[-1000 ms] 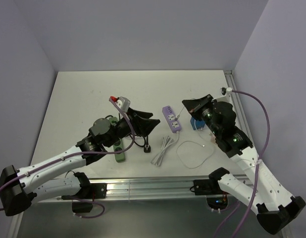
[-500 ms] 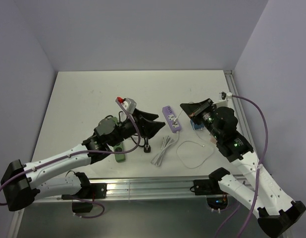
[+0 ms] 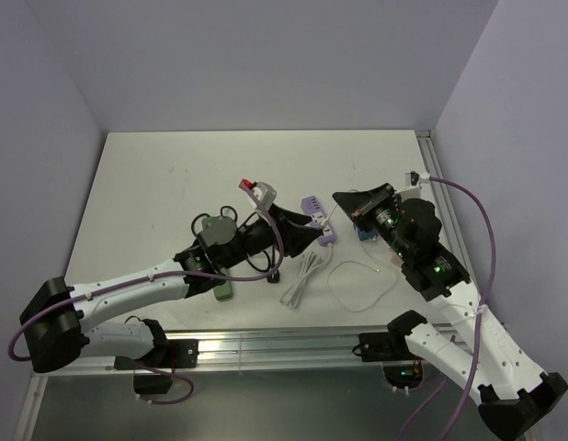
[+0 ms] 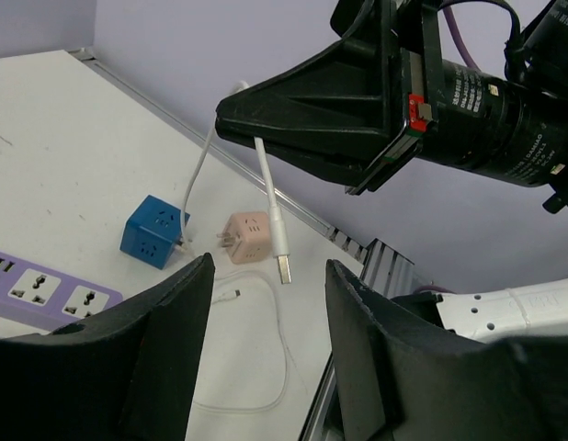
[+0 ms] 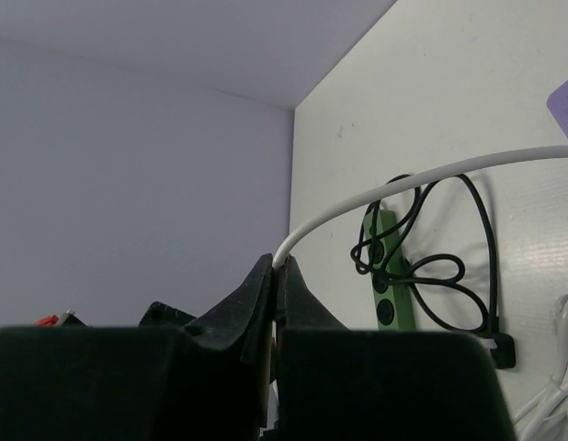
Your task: Insert the plug
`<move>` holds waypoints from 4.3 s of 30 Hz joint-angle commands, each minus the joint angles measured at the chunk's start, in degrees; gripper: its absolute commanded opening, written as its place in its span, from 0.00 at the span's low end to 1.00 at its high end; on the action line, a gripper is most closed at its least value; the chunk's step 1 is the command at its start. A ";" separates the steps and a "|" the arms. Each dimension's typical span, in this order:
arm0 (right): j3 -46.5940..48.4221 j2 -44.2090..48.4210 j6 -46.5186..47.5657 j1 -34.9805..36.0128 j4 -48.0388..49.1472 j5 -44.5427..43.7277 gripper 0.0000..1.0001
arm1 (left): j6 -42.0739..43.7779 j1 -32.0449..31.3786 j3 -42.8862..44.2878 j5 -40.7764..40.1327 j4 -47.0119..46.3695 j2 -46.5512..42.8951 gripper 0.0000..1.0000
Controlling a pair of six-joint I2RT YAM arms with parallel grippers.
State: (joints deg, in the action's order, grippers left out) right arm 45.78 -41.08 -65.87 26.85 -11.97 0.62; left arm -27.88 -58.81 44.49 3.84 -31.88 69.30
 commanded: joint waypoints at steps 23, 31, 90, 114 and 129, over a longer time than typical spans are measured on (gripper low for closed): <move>-0.07 1.35 -0.93 0.13 3.53 0.52 0.00 | -1.91 -0.43 4.90 1.26 -2.84 4.00 0.37; -0.60 1.53 -0.23 0.13 3.97 1.92 0.00 | -3.41 -0.26 5.17 1.79 -2.22 3.39 0.00; -3.41 -1.72 39.24 8.39 20.22 48.24 0.49 | -70.56 20.22 -3.62 57.16 -29.13 3.21 0.00; -5.96 3.90 36.07 9.27 28.68 40.69 0.56 | -55.64 18.38 4.89 51.98 -8.22 0.23 0.00; -2.45 2.50 23.42 9.27 21.11 25.58 0.46 | -31.62 17.94 9.21 43.89 16.41 -2.32 0.00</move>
State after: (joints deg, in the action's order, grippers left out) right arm 40.07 -39.35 -39.27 35.77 9.19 31.22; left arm -63.44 -40.58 53.06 48.36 -16.49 67.70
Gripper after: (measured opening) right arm 0.468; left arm 0.042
